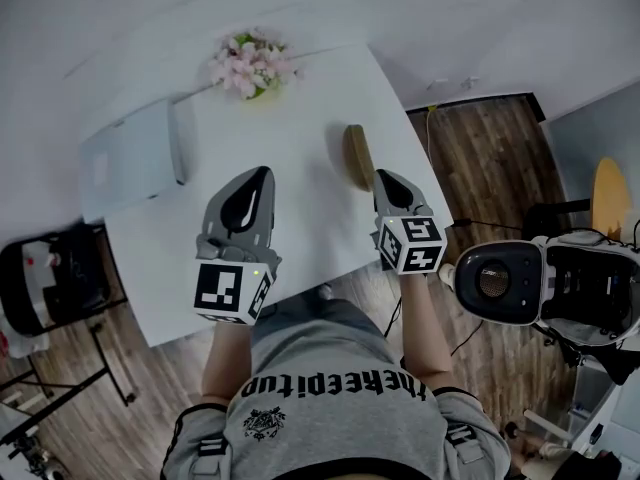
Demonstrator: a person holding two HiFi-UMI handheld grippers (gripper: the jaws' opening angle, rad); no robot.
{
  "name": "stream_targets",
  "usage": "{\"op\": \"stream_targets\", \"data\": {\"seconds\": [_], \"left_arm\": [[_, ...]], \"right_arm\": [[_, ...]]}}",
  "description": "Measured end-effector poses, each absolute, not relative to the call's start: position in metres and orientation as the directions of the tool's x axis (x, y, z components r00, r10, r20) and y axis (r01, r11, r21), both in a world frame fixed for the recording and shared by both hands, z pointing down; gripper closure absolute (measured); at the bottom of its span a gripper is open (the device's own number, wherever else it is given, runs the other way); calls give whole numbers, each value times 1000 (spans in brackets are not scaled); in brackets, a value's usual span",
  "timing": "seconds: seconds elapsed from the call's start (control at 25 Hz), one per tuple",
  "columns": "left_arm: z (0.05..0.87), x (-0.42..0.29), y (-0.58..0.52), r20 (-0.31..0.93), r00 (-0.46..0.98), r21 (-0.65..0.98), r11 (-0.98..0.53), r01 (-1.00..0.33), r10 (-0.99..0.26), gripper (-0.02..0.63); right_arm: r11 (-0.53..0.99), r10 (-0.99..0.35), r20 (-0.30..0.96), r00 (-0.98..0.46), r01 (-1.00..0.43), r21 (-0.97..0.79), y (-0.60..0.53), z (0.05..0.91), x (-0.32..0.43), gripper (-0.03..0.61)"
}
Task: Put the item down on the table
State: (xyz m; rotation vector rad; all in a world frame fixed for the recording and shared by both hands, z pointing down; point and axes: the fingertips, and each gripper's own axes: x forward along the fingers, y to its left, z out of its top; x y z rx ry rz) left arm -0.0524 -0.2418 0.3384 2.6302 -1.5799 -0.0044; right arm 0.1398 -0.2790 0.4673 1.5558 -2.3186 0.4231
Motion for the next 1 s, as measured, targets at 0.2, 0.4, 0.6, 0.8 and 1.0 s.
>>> {"op": "stream_targets", "data": {"seconds": [0.2, 0.4, 0.6, 0.8, 1.0], "left_arm": [[329, -44, -226, 22, 485, 51, -483, -874, -874, 595], [327, -37, -215, 3, 499, 43, -498, -866, -867, 595], [316, -28, -209, 4, 511, 38, -511, -859, -859, 595], [314, -21, -201, -10, 521, 34, -521, -853, -853, 595], [310, -16, -192, -19, 529, 27, -529, -848, -848, 595]], "right_arm": [[358, -855, 384, -349, -932, -50, -259, 450, 145, 577], [350, -871, 353, -341, -936, -42, -241, 437, 151, 577], [345, -884, 318, -342, -937, -49, -229, 419, 158, 577], [345, -899, 273, -342, -938, -42, -215, 399, 162, 577], [347, -910, 232, -344, -937, -29, -201, 382, 166, 577]]}}
